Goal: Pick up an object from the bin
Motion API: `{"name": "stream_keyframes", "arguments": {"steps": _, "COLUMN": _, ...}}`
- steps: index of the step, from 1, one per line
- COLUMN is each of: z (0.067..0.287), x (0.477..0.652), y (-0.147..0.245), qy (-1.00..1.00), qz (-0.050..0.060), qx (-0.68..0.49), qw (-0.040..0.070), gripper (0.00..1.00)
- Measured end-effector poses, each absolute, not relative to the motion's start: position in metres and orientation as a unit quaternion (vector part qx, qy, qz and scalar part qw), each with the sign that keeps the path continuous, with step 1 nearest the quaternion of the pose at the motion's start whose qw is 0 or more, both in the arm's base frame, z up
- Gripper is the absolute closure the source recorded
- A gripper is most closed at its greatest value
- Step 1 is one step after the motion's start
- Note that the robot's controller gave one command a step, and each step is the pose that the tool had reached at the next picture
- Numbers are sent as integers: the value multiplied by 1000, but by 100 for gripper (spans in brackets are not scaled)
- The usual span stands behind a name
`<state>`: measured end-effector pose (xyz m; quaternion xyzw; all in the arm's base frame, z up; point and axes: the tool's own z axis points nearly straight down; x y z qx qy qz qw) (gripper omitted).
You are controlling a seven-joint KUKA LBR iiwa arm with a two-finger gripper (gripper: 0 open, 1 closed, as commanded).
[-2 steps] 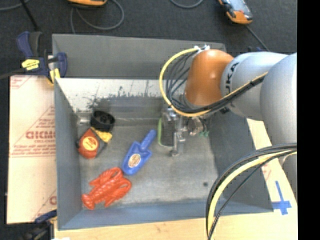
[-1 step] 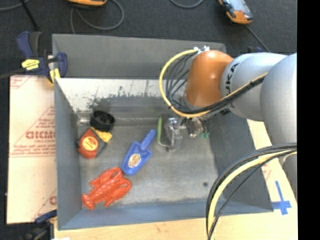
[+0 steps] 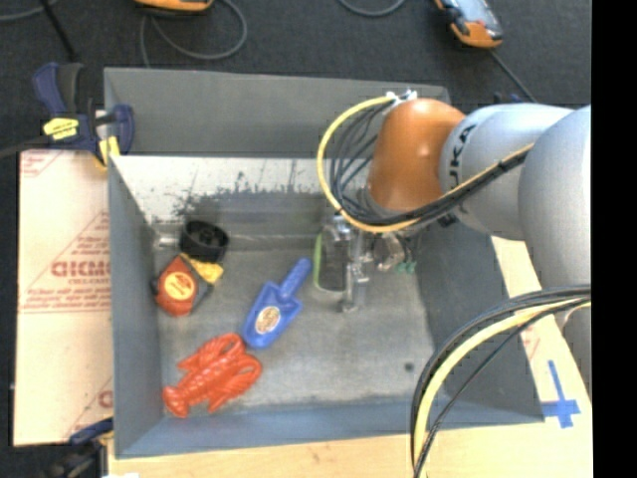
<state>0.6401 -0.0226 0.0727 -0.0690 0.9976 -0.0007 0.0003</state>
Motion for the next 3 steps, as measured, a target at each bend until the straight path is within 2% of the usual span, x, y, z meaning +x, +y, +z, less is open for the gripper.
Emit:
{"name": "stream_keyframes", "arguments": {"steps": 1, "z": 71, "x": 637, "y": -23, "qy": 998, "qz": 0, "qx": -70, "qw": -6, "gripper": 100}}
{"name": "stream_keyframes", "arguments": {"steps": 2, "z": 73, "x": 640, "y": -23, "qy": 998, "qz": -1, "qx": -70, "qw": 0, "gripper": 0}}
{"name": "stream_keyframes", "arguments": {"steps": 3, "z": 71, "x": 637, "y": -22, "qy": 997, "qz": 0, "qx": -71, "qw": -6, "gripper": 100}}
